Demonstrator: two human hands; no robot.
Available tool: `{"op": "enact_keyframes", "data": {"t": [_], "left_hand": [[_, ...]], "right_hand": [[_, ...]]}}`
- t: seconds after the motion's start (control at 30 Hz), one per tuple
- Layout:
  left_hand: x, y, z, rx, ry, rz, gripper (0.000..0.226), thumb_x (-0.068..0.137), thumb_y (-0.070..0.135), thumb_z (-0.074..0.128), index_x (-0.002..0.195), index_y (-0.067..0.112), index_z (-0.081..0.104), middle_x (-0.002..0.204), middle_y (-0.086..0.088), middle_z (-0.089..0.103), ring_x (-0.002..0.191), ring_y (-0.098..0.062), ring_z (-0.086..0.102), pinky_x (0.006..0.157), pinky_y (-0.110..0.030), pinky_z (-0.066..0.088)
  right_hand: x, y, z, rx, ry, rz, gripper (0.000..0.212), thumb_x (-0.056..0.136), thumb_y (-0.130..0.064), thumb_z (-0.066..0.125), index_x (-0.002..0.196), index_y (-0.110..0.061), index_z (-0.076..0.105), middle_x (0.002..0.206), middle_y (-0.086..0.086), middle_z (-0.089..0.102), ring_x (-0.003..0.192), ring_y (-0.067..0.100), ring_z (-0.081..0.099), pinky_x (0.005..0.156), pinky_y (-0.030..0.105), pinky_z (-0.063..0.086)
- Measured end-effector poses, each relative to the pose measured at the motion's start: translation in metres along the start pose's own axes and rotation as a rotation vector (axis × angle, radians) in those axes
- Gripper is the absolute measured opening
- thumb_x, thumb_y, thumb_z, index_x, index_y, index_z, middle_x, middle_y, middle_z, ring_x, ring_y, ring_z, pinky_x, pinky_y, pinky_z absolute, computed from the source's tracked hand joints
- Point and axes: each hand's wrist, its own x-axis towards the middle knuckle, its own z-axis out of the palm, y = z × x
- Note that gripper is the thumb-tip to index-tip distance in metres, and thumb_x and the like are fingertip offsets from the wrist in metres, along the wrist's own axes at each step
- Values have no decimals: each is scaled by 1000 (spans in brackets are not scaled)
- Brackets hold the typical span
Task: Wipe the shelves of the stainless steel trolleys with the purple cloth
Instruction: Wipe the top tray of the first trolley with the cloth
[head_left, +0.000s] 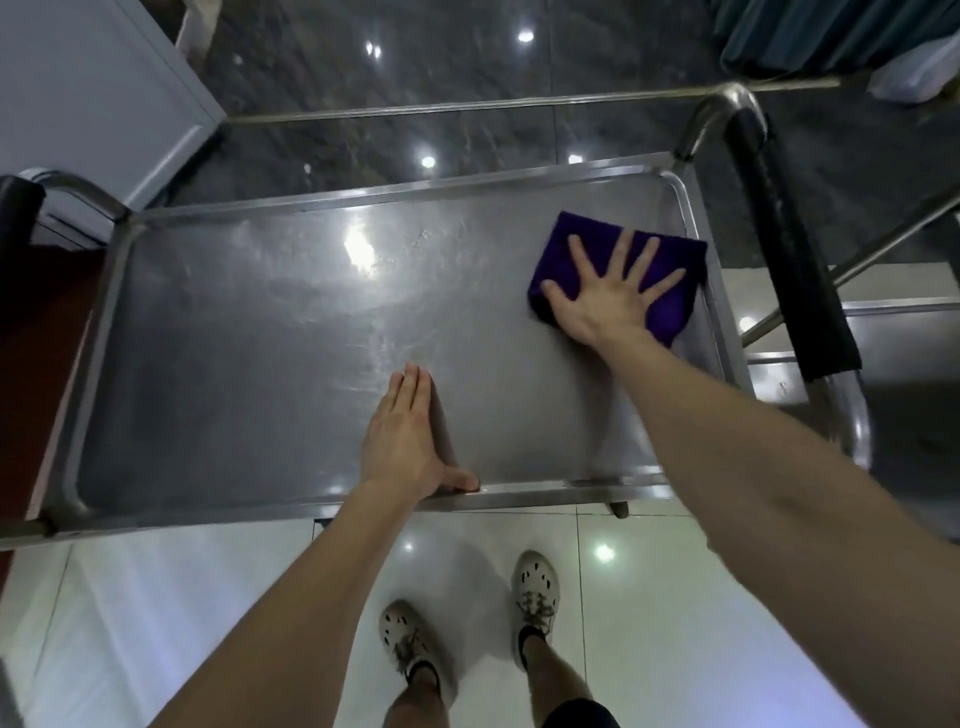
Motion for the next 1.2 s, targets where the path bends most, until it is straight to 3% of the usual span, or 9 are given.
{"op": "enact_keyframes", "data": {"t": [0.07, 0.17, 0.3, 0.37, 0.57, 0.8, 1.03, 1.1, 1.2], "left_hand": [[3, -4, 1, -16, 13, 8, 176, 47, 86, 90, 172, 15, -13, 180, 1, -18, 167, -20, -15, 133, -37, -4], [0, -5, -2, -2, 12, 39, 175, 48, 88, 88, 172, 15, -11, 181, 1, -15, 167, -20, -13, 134, -39, -1], [2, -20, -30, -4, 42, 87, 150, 51, 85, 89, 171, 26, 21, 176, 4, 23, 160, -25, 25, 130, -47, 28], [21, -36, -53, -6, 80, 85, 140, 53, 74, 96, 168, 30, 30, 169, 1, 34, 155, -26, 32, 126, -52, 35], [102, -63, -109, 181, 48, 1, 163, 44, 69, 102, 172, 36, 5, 181, -7, 3, 166, -36, -1, 127, -70, 24], [126, -75, -105, 151, -15, 13, 177, 25, 91, 89, 169, 39, 2, 177, -2, 0, 163, -37, 3, 122, -70, 33], [130, -76, -94, 214, 41, 72, 185, 26, 106, 71, 171, 21, -6, 181, 1, -7, 167, -30, -2, 127, -64, 29], [132, -75, -93, 214, 27, 57, 188, 26, 105, 73, 171, 18, -9, 181, 1, -12, 168, -29, -7, 128, -63, 25], [133, -77, -95, 211, 12, 57, 188, 28, 104, 74, 171, 17, -10, 181, 1, -14, 168, -28, -9, 129, -63, 23]], "right_hand": [[-10, -46, 21, -59, 3, -175, 95, 82, -100, 3, 166, -56, -3, 176, 17, -24, 157, 53, -28, 107, 86, -25], [-42, -70, 52, -171, 54, -424, 94, 84, -101, 1, 166, -57, -2, 178, 14, -23, 158, 48, -29, 112, 84, -17], [-51, -61, 52, -134, 86, -417, 95, 84, -102, 4, 167, -56, 1, 178, 11, -22, 159, 42, -32, 114, 81, -18], [-55, -63, 51, -118, 114, -397, 97, 82, -105, 5, 167, -58, 2, 179, 10, -21, 160, 39, -31, 115, 80, -19], [-62, -62, 60, -67, 197, -317, 99, 81, -106, 13, 167, -58, 12, 181, 6, -12, 163, 35, -24, 120, 77, -15], [-46, -20, 42, 18, 184, -22, 87, 93, -95, 16, 168, -53, 8, 181, -3, -10, 165, 29, -19, 126, 70, -12], [25, -47, 8, 110, 120, 359, 96, 86, -94, 10, 170, -49, 3, 180, 13, -13, 161, 47, -21, 115, 84, -12], [39, -98, 10, 84, 109, 271, 96, 86, -96, 11, 170, -50, 4, 179, 16, -15, 160, 51, -22, 112, 86, -14], [42, -176, 24, -28, 77, -49, 91, 88, -94, 14, 168, -52, 3, 179, 15, -18, 159, 51, -24, 111, 86, -18]]}}
